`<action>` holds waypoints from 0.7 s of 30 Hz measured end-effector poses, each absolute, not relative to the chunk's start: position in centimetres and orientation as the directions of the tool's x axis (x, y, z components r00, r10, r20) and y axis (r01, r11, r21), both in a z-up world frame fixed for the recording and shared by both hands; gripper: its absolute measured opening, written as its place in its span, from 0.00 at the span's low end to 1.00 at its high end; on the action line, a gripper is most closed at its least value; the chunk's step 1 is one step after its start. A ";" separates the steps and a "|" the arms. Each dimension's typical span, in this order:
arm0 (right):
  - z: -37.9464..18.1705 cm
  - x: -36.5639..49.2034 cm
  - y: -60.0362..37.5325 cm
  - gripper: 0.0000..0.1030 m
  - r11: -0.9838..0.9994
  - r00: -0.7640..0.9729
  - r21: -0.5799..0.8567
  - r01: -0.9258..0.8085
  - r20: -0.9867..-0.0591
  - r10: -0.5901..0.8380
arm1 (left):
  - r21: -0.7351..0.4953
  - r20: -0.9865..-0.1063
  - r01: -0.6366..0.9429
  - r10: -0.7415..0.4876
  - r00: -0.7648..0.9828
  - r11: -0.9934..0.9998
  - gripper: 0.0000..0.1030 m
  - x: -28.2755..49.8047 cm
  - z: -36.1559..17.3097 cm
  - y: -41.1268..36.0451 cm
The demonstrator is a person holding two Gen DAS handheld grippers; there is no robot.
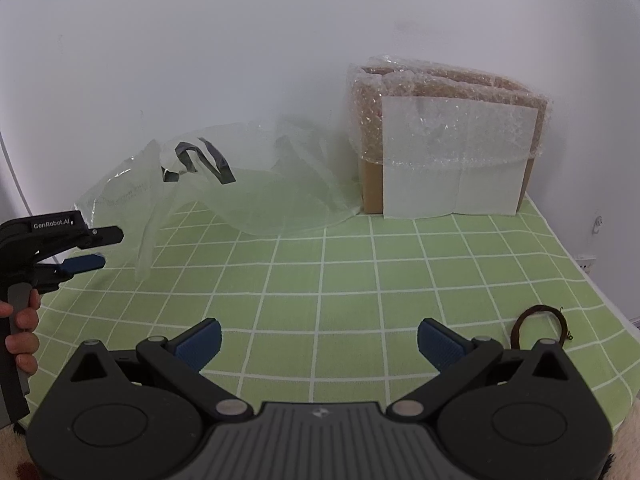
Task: Fold shopping bag
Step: 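Grasp the clear plastic bag's edge with the left gripper, then lift the bag with the left gripper and shake it open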
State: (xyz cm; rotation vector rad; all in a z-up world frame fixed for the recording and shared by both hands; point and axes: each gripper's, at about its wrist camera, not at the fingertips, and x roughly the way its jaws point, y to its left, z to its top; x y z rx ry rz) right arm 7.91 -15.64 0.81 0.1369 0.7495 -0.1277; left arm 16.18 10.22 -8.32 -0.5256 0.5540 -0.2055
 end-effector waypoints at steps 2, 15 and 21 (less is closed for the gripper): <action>0.8 7.9 -15.6 1.00 0.984 0.724 0.077 0.163 -0.687 -0.066 | -0.530 -0.431 0.068 -0.337 0.837 0.845 0.34 16.2 -8.2 10.0; 1.2 7.3 -15.5 1.00 0.980 0.725 0.088 0.177 -0.686 -0.069 | -0.673 -0.325 0.102 -0.417 0.849 0.732 0.00 12.7 -5.6 9.2; 2.1 6.5 -15.3 1.00 0.982 0.742 0.098 0.163 -0.668 -0.056 | -0.707 -0.270 0.122 -0.425 0.864 0.697 0.00 9.7 -2.4 7.7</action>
